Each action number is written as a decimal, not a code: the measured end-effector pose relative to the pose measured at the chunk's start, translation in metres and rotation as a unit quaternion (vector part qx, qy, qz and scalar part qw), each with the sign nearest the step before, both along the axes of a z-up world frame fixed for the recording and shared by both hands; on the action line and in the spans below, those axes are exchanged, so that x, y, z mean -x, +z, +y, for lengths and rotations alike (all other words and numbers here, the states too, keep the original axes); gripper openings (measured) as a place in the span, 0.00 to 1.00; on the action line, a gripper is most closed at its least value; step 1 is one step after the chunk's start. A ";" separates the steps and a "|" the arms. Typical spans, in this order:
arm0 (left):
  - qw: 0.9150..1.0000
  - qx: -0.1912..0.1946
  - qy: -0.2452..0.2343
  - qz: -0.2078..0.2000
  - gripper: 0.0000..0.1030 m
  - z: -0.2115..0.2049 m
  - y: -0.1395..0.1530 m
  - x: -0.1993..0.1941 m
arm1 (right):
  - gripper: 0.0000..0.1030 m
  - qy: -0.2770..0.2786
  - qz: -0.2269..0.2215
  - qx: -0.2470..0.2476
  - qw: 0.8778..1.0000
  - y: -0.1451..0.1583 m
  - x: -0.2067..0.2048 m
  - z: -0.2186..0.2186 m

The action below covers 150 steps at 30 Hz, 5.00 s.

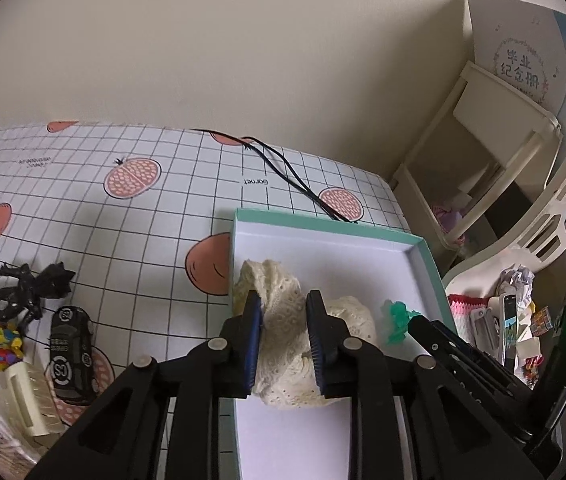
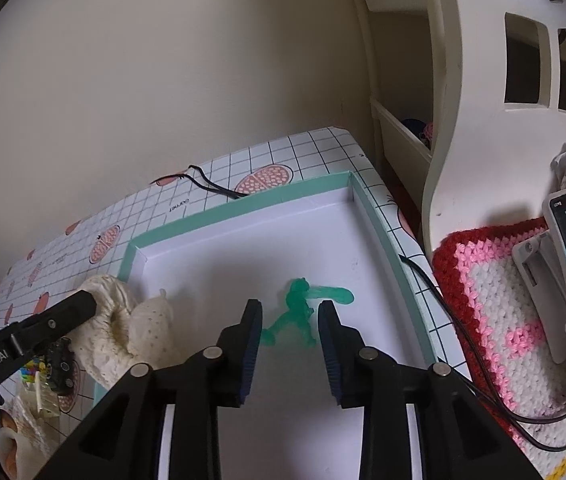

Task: Organize objects
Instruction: 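Release the doily with the left tool while the right tool releases the green figure in the tray, then move both tools back toward the remaining items on the table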

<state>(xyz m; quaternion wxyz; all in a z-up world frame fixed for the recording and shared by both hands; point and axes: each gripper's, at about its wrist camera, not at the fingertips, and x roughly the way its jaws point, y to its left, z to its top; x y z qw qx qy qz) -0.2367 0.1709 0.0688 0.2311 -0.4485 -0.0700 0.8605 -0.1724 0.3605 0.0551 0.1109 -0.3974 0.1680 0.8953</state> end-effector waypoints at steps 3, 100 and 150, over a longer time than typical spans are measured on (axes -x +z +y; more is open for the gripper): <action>1.000 0.007 0.007 0.007 0.31 -0.003 0.005 0.001 | 0.31 0.000 0.005 -0.001 1.000 0.002 -0.001 0.000; 0.994 0.045 0.100 0.027 1.00 -0.163 0.075 -0.087 | 1.00 0.099 0.037 -0.014 0.994 0.079 -0.073 -0.138; 0.941 0.036 0.314 -0.119 1.00 -0.395 -0.045 -0.058 | 1.00 0.225 -0.058 0.009 0.972 0.008 -0.029 -0.294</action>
